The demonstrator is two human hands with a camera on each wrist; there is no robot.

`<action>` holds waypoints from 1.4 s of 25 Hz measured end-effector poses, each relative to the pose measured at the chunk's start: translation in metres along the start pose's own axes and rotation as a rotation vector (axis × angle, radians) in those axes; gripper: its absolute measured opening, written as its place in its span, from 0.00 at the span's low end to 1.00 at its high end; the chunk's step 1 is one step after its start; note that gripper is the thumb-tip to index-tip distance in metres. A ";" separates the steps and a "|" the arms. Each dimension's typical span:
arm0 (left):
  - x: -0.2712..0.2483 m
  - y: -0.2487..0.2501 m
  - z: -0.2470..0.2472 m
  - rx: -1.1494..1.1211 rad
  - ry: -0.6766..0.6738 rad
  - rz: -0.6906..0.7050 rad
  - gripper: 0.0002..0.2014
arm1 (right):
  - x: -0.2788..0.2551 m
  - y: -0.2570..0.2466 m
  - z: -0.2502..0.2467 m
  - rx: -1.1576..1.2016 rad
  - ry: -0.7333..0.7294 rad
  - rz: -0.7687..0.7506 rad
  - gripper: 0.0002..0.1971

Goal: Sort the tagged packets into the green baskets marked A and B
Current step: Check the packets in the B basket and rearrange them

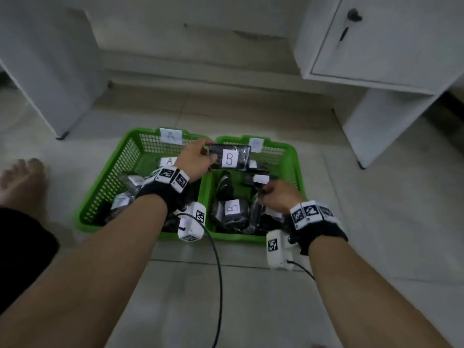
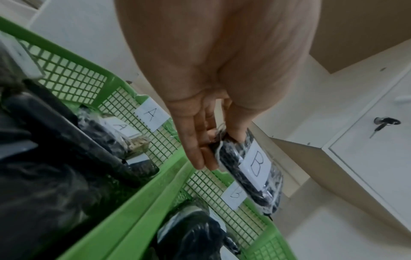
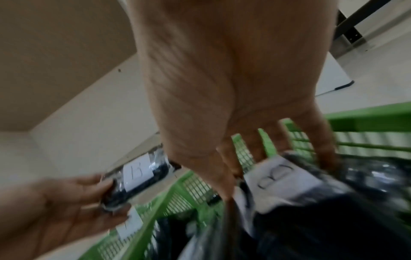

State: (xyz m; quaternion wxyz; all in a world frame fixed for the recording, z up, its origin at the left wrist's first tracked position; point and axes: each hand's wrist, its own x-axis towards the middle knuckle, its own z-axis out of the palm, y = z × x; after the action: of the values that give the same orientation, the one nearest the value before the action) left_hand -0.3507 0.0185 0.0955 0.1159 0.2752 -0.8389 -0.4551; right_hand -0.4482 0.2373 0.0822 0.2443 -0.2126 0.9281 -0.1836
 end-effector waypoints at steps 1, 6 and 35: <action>-0.003 -0.001 0.003 -0.006 -0.010 -0.006 0.17 | -0.007 0.006 0.005 0.002 0.044 -0.013 0.20; -0.024 0.013 0.010 0.034 -0.049 -0.038 0.16 | -0.025 0.021 0.007 0.187 0.267 -0.086 0.23; 0.009 -0.007 0.039 0.124 0.074 0.026 0.15 | 0.057 0.018 -0.043 0.042 0.307 -0.250 0.09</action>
State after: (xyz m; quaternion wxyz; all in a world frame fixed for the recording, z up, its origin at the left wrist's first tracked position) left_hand -0.3731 0.0377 0.0671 0.1353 0.2875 -0.8641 -0.3904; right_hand -0.5221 0.2353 0.0880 0.0796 -0.2908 0.9167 -0.2621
